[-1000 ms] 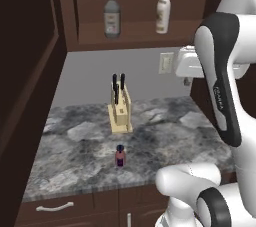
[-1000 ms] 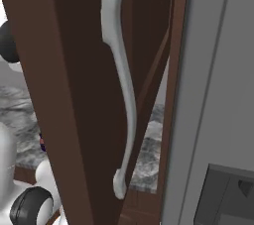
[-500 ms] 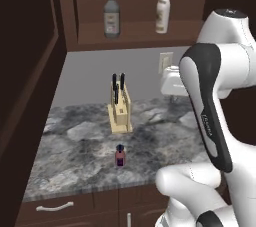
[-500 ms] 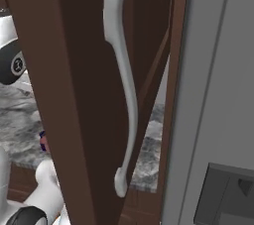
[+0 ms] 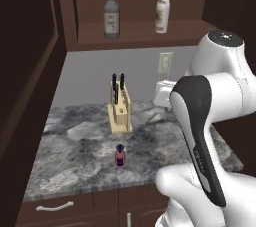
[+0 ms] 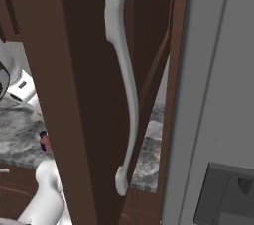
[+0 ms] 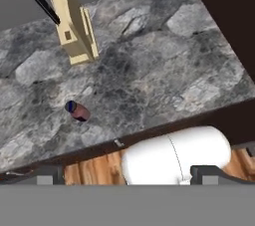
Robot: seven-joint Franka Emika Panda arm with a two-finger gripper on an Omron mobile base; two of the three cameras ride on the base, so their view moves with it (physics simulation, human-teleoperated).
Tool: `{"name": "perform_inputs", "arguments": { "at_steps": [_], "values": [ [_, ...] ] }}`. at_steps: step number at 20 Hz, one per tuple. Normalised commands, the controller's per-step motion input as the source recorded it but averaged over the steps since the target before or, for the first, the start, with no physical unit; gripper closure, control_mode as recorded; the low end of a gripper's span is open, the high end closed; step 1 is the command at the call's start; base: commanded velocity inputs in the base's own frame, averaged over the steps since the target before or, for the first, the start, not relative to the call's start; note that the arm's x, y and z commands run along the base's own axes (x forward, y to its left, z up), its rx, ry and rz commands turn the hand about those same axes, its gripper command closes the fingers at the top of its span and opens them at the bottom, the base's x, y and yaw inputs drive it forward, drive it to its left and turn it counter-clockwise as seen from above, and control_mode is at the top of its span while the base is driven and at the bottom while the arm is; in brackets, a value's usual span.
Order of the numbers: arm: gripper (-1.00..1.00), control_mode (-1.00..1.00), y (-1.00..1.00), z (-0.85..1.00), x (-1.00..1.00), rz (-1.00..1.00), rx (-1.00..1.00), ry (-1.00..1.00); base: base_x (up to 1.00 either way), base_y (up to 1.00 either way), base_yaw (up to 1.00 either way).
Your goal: Sort all alcoholic drinks to one cabinet, and non-alcoholic drinks to the other.
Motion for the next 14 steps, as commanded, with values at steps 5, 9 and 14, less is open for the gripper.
{"name": "perform_inputs", "arguments": {
  "at_steps": [5, 9, 14],
  "values": [
    [-1.0, -1.0, 0.26, -0.18, -0.21, -0.15, 0.0, -0.12, 0.0, 0.0, 0.0],
    [-1.0, -1.0, 0.31, -0.11, -0.07, -0.14, 0.0, -0.13, 0.0, 0.0, 0.0],
    [-1.0, -1.0, 0.38, -0.14, 0.0, -0.13, 0.0, -0.1, 0.0, 0.0, 0.0]
  ]
}}
